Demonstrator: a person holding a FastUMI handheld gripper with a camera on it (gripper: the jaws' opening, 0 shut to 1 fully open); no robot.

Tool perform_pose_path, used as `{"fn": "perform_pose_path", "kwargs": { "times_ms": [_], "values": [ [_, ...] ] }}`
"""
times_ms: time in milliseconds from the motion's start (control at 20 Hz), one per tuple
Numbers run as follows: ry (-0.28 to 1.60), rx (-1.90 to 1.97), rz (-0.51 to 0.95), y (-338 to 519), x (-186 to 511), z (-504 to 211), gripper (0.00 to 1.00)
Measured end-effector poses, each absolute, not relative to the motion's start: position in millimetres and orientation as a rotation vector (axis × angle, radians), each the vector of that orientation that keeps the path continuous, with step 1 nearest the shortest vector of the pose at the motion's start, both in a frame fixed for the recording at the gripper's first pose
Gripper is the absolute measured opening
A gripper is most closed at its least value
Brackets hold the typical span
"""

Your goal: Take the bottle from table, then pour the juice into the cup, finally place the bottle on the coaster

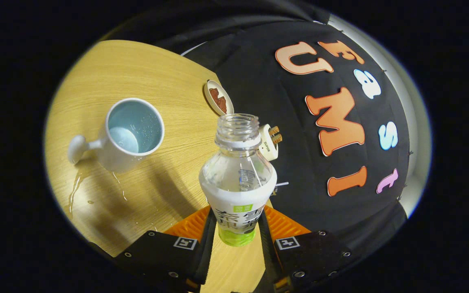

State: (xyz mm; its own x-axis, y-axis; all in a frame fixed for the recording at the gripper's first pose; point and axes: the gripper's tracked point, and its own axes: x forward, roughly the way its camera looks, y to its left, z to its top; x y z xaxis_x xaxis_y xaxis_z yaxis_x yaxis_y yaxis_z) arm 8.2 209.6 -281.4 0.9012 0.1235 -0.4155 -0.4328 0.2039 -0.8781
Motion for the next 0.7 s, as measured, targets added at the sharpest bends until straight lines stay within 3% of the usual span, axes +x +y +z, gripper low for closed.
{"fn": "perform_pose_path", "kwargs": {
  "times_ms": [700],
  "values": [
    [0.094,-1.642,0.415,230,17,-268,0.55]
  ]
}}
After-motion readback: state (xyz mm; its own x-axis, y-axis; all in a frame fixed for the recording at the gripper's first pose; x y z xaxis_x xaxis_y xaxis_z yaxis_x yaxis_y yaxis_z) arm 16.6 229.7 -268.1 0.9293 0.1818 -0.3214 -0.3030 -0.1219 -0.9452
